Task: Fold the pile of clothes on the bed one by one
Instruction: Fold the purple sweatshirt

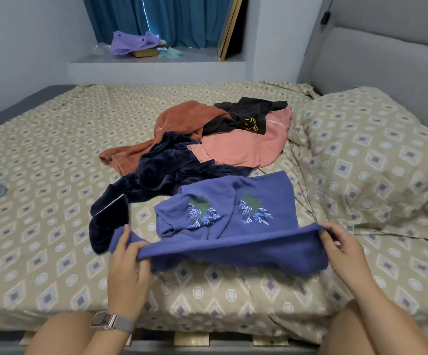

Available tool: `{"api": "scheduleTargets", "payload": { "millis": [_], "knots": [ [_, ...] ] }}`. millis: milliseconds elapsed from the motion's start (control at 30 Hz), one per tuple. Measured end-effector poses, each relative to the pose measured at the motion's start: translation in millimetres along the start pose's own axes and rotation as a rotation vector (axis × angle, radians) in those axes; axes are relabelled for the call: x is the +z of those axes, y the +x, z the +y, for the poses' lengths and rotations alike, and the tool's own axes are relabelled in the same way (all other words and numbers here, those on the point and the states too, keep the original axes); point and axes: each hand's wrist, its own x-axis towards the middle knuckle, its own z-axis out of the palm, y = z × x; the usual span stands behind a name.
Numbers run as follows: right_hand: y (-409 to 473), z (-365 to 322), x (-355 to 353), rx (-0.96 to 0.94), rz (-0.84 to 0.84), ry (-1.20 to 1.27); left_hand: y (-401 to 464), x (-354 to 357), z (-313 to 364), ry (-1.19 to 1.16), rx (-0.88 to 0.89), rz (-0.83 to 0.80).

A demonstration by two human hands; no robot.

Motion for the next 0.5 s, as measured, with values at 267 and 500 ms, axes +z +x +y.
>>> {"api": "scheduleTargets", "payload": {
  "millis": [267,500],
  "knots": [
    [1.1,5.0,39.7,0.011,-0.349,-0.332,8.7,19.6,-19.2,0.041,-0.293,-0.220],
    [21.6,-10.9,50.7,0.153,0.048,0.026,17.4,5.6,-21.1,0.025,-0.306,-0.197]
  ]
}}
